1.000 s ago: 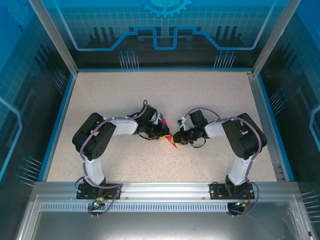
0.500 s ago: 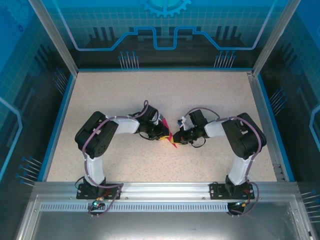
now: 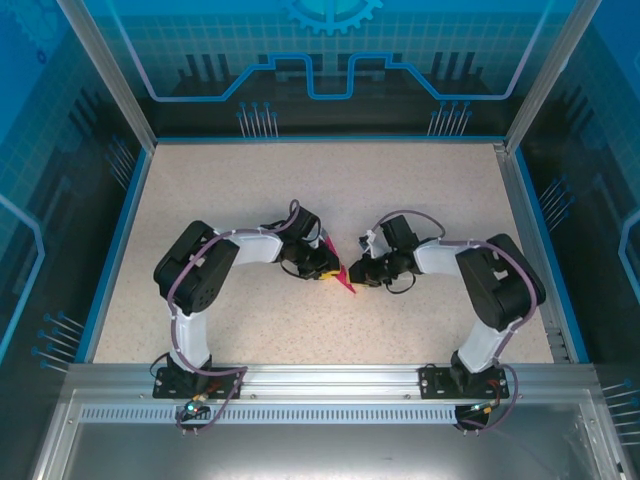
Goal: Fold a paper plane with a square sheet of paper (pick it up from the middle)
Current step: Fold the wing for the fifth time at the center of the table.
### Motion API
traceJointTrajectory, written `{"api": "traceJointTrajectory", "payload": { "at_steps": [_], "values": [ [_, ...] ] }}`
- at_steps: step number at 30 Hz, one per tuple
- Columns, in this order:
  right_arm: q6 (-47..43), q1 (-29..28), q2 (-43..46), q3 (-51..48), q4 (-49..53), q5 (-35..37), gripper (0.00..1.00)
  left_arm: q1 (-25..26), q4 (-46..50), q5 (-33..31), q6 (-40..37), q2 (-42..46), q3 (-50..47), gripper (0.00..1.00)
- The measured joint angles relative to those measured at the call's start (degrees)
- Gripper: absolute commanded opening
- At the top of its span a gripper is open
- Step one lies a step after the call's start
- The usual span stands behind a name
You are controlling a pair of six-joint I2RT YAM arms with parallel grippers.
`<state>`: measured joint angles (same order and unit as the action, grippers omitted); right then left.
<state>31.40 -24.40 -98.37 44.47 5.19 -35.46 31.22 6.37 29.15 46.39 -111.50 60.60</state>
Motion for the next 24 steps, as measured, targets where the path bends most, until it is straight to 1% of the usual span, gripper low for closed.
{"api": "traceJointTrajectory", "payload": {
  "at_steps": [4, 7, 12, 15, 24],
  "values": [
    [-0.8, -1.6, 5.1, 1.5, 4.8, 5.7, 0.17, 0.0, 1.3, -0.2, 0.2, -0.3, 0.8, 0.19],
    [-1.2, -4.0, 6.1, 3.6, 7.3, 8.9, 0.14, 0.0, 2.0, -0.4, 0.2, -0.4, 1.2, 0.18],
    [-1.9, -8.4, 4.1, 7.3, 10.1, 11.8, 0.1, 0.1, 2.8, -0.4, 0.2, -0.7, 1.7, 0.18],
    [-1.8, -10.0, 1.5, 9.0, 10.7, 12.6, 0.09, 0.1, 2.9, -0.4, 0.2, -0.7, 1.7, 0.18],
    [-1.8, -9.9, -1.4, 9.1, 11.8, 14.0, 0.08, 0.1, 3.2, -0.4, 0.2, -0.7, 1.9, 0.18]
  ]
}}
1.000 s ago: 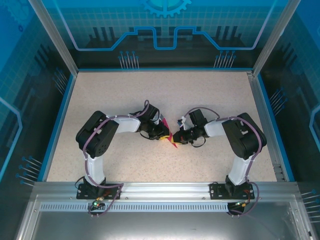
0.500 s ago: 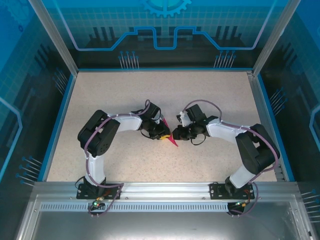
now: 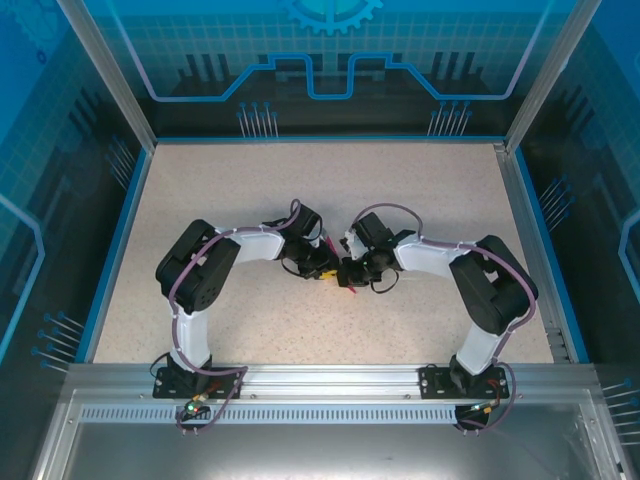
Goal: Fold a paper plane with a square sheet of paper (pick it up from the middle)
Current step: Fold the wing for the fifth time at the center of the table.
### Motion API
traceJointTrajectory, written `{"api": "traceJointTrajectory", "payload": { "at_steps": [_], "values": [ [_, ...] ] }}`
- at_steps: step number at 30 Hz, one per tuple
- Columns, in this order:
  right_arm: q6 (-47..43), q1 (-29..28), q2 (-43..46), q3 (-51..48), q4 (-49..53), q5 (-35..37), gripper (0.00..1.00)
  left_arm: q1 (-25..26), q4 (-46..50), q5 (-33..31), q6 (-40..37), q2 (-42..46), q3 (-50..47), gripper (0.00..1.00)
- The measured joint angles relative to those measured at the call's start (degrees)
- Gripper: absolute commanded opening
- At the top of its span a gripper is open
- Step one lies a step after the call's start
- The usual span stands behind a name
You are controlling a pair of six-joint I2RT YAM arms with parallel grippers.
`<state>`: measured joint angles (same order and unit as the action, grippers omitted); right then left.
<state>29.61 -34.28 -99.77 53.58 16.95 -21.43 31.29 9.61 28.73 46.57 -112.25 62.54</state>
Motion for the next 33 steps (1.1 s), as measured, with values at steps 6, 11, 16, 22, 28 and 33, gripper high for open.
{"api": "traceJointTrajectory", "payload": {
  "at_steps": [6, 11, 16, 22, 28, 33],
  "values": [
    [0.0, 1.4, -0.3, -2.0, -0.3, -0.3, 0.08, 0.0, 0.5, 0.0, 0.0, -0.2, 0.3, 0.18],
    [0.0, 2.2, -0.7, -3.5, -2.0, -1.9, 0.08, 0.0, 0.7, 0.0, 0.0, -0.2, 0.4, 0.18],
    [0.0, 2.2, -0.4, -3.5, -1.9, -2.9, 0.08, 0.0, 0.9, 0.0, 0.0, -0.3, 0.6, 0.18],
    [-1.0, 2.2, 0.5, -3.1, 0.1, -2.4, 0.08, 0.0, 1.2, -0.2, 0.0, -0.3, 0.7, 0.18],
    [-2.0, 2.2, 0.5, -3.1, 1.7, -0.6, 0.08, 0.1, 2.1, -0.3, -0.1, -0.5, 1.4, 0.18],
    [-2.5, 2.2, 0.5, -3.1, 1.8, 0.0, 0.08, 0.1, 2.4, -0.4, -0.1, -0.6, 1.6, 0.18]
  ]
}}
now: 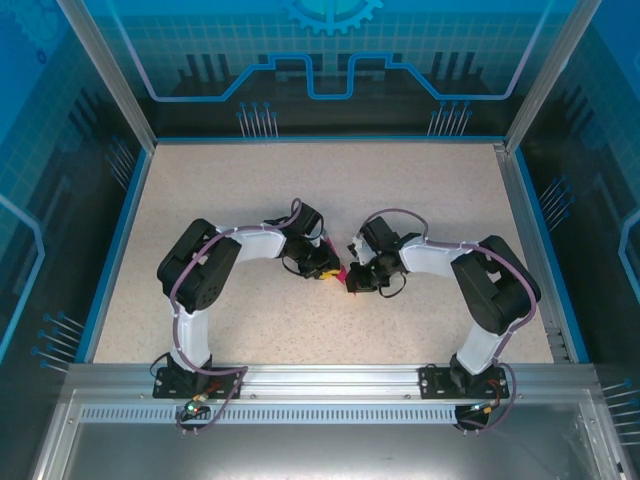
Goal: Fold a paper plane with a square sheet of paper (pick it up from the middle)
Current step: Fold the wing for the fifth time at the center of the table.
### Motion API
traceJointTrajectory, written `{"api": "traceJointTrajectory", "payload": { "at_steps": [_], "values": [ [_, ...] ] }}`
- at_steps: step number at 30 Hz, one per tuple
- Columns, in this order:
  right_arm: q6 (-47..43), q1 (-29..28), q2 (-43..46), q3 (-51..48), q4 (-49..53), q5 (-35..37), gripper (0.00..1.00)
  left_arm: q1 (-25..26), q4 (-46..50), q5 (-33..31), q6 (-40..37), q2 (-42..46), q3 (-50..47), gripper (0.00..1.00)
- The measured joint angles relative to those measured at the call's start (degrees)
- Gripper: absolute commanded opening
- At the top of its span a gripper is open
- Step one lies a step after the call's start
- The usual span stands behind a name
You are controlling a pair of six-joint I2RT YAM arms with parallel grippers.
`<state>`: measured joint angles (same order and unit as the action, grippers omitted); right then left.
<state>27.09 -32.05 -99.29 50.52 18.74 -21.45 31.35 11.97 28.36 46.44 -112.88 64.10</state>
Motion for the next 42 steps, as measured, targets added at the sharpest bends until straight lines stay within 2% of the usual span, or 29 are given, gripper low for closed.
{"api": "traceJointTrajectory", "payload": {
  "at_steps": [10, 17, 26, 33, 42],
  "values": [
    [-0.2, 0.7, 0.8, -1.2, -0.1, 0.0, 0.07, 0.0, 0.2, 0.0, 0.0, -0.1, 0.2, 0.18],
    [-0.2, 3.0, 2.6, -5.2, -3.1, -2.6, 0.07, 0.0, 0.3, 0.0, 0.0, -0.1, 0.2, 0.18],
    [0.0, 3.2, 6.8, -4.5, 0.3, -3.1, 0.08, 0.0, 0.6, 0.0, 0.0, -0.2, 0.4, 0.18],
    [1.0, 1.3, 1.1, 1.6, -2.3, -4.3, 0.08, 0.0, 0.7, 0.0, 0.0, -0.2, 0.5, 0.18],
    [2.0, 1.7, -2.7, 1.3, -3.5, -4.1, 0.07, 0.0, 1.3, -0.1, -0.1, -0.3, 0.9, 0.18]
  ]
}}
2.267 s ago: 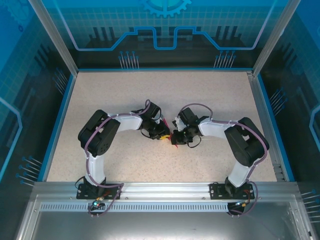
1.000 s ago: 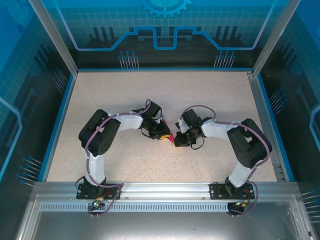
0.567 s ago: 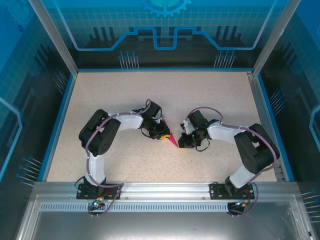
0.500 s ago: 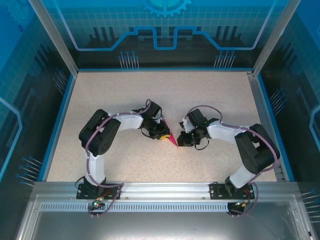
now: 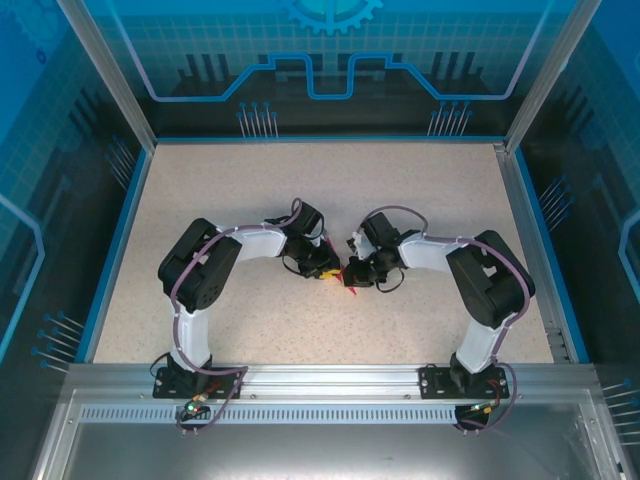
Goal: Fold a paper plane with a square sheet of paper (pick it up from the middle)
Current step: Fold the wing for the fifth time at the center of the table.
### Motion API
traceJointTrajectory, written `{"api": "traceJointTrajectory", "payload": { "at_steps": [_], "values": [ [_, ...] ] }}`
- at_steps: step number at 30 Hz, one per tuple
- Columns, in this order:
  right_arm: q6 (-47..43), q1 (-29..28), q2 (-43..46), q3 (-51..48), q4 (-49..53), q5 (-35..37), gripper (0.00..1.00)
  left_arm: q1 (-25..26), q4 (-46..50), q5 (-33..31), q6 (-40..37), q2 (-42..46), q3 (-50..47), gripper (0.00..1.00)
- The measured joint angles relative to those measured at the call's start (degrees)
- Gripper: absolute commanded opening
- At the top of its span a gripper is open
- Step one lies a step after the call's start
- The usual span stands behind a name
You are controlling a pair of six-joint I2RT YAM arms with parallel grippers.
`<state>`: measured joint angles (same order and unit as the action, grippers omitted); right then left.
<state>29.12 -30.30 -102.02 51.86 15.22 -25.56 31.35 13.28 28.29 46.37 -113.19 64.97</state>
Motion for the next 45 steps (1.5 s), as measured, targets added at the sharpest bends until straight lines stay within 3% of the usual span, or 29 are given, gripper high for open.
{"api": "traceJointTrajectory", "payload": {
  "at_steps": [14, 25, 34, 45],
  "values": [
    [-0.3, 3.1, 4.0, -8.7, -7.1, -3.1, 0.07, 0.1, 1.6, -0.2, -0.4, -0.5, 1.1, 0.18],
    [-0.6, 2.6, 9.9, -8.3, 1.6, -1.2, 0.07, 0.1, 1.6, -0.2, -0.4, -0.5, 1.1, 0.18],
    [0.3, -0.2, 3.5, -0.6, -0.5, -1.5, 0.06, 0.1, 1.6, -0.2, -0.4, -0.5, 1.1, 0.18],
    [-0.7, 0.7, 0.5, -3.4, -2.8, -2.5, 0.05, 0.1, 1.6, -0.2, -0.4, -0.5, 1.1, 0.18]
  ]
}}
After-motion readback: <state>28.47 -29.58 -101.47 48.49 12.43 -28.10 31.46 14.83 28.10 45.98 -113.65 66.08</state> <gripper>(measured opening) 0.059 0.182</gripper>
